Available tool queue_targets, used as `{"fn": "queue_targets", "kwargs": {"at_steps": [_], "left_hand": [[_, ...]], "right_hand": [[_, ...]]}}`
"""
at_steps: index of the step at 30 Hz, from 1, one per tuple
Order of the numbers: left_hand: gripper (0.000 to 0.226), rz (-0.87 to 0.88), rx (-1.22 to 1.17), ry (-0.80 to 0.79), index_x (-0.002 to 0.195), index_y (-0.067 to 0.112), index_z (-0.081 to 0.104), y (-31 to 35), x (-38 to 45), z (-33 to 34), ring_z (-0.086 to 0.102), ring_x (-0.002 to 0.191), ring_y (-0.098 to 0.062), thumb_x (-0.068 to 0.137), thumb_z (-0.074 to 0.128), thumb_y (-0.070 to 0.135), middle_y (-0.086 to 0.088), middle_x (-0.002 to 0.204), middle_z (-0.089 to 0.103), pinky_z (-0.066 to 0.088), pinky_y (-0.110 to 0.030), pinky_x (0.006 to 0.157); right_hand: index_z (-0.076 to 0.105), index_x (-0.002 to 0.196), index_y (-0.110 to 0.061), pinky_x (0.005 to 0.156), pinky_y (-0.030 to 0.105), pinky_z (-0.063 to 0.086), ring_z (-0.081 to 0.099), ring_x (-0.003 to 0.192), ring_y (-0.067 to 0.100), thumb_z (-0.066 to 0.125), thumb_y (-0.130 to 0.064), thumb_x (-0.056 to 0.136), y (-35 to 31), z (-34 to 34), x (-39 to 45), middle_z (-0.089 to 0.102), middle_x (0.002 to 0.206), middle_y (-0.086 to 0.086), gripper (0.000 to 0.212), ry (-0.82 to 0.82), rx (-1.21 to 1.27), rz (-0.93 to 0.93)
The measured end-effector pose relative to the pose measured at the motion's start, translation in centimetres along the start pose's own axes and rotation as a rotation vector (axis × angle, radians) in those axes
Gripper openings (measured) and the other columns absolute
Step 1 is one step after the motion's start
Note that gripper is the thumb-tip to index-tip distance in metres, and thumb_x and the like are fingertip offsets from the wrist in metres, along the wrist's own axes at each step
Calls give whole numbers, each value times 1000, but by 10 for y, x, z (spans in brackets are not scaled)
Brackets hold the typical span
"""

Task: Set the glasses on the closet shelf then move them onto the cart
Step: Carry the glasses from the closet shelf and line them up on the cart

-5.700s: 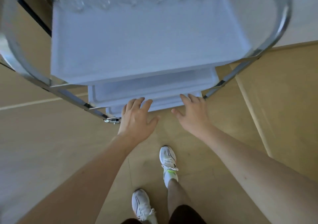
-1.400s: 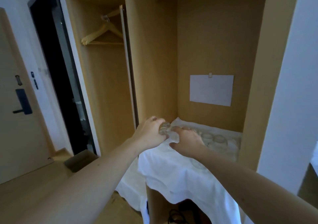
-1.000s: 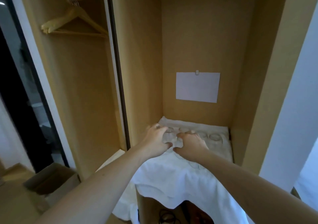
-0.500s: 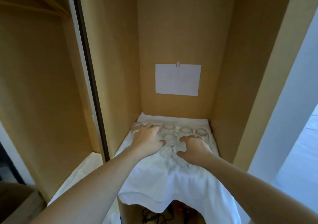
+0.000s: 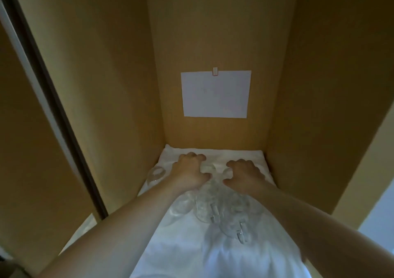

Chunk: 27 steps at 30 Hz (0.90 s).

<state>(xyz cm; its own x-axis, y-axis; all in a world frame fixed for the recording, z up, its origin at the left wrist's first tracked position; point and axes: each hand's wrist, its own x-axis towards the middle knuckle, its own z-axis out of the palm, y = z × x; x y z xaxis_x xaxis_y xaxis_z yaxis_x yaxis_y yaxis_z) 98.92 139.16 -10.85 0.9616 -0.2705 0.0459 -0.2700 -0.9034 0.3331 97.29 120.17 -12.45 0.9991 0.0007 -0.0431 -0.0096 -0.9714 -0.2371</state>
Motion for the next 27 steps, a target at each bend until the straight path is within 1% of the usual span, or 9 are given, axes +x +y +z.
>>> {"fn": "queue_targets", "kwargs": {"at_steps": [3, 6, 8, 11, 15, 18, 21, 24, 27], "left_hand": [[68, 3, 2, -48, 144, 26, 51, -1, 31, 14, 44, 135, -29, 85, 67, 55, -4, 144, 52, 44, -45, 107], [71, -8, -5, -107, 142, 27, 51, -3, 56, 29, 49, 130, -30, 81, 66, 60, -5, 138, 55, 45, -43, 105], [75, -20, 13, -150, 147, 26, 45, -4, 67, 39, 47, 131, -32, 83, 68, 58, -8, 141, 50, 43, -44, 108], [79, -44, 32, -210, 153, 27, 37, -5, 81, 49, 40, 136, -34, 86, 69, 56, -9, 149, 41, 40, -46, 111], [81, -83, 50, -296, 153, 29, 34, -6, 98, 59, 39, 136, -34, 86, 70, 55, -7, 148, 39, 42, -46, 109], [83, -127, 16, -317, 153, 25, 33, -7, 110, 67, 41, 136, -35, 85, 71, 53, -10, 147, 37, 44, -45, 107], [91, -168, -30, -341, 155, 24, 30, -6, 118, 75, 44, 134, -36, 82, 75, 54, -12, 148, 36, 46, -43, 106], [86, -209, -54, -335, 146, 22, 40, -3, 122, 78, 52, 127, -32, 76, 82, 49, -10, 140, 45, 52, -40, 98], [73, -241, -108, -271, 131, 20, 54, -1, 125, 75, 60, 112, -24, 69, 88, 38, -2, 125, 57, 59, -35, 78]], "right_hand": [[52, 139, -25, 96, 37, 46, 50, 124, 29, 63, -51, 88, 3, 10, 28, 55, 131, 5, 59, -67, -43, 11], [47, 143, -26, 100, 39, 43, 47, 126, 30, 66, -51, 85, 7, 20, 48, 51, 135, 6, 66, -125, -80, 16], [46, 144, -26, 102, 40, 43, 46, 127, 30, 68, -50, 84, 9, 23, 58, 49, 136, 5, 69, -164, -104, 13], [38, 149, -25, 99, 38, 46, 46, 127, 29, 73, -50, 81, 13, 26, 70, 46, 136, 7, 80, -283, -137, -9], [30, 153, -23, 100, 39, 48, 49, 126, 29, 81, -48, 76, 16, 33, 82, 42, 140, 9, 96, -371, -187, -21], [31, 150, -22, 99, 39, 49, 50, 124, 29, 84, -47, 73, 16, 39, 91, 42, 138, 10, 97, -391, -220, -25], [40, 143, -20, 90, 35, 53, 56, 117, 26, 88, -45, 68, 16, 39, 97, 49, 132, 7, 92, -400, -211, -35], [47, 139, -20, 78, 29, 53, 63, 107, 21, 91, -42, 66, 18, 35, 103, 57, 126, 2, 89, -410, -175, -45], [50, 138, -20, 75, 28, 53, 64, 104, 20, 92, -41, 63, 22, 34, 107, 59, 126, 1, 89, -408, -120, -46]]}}
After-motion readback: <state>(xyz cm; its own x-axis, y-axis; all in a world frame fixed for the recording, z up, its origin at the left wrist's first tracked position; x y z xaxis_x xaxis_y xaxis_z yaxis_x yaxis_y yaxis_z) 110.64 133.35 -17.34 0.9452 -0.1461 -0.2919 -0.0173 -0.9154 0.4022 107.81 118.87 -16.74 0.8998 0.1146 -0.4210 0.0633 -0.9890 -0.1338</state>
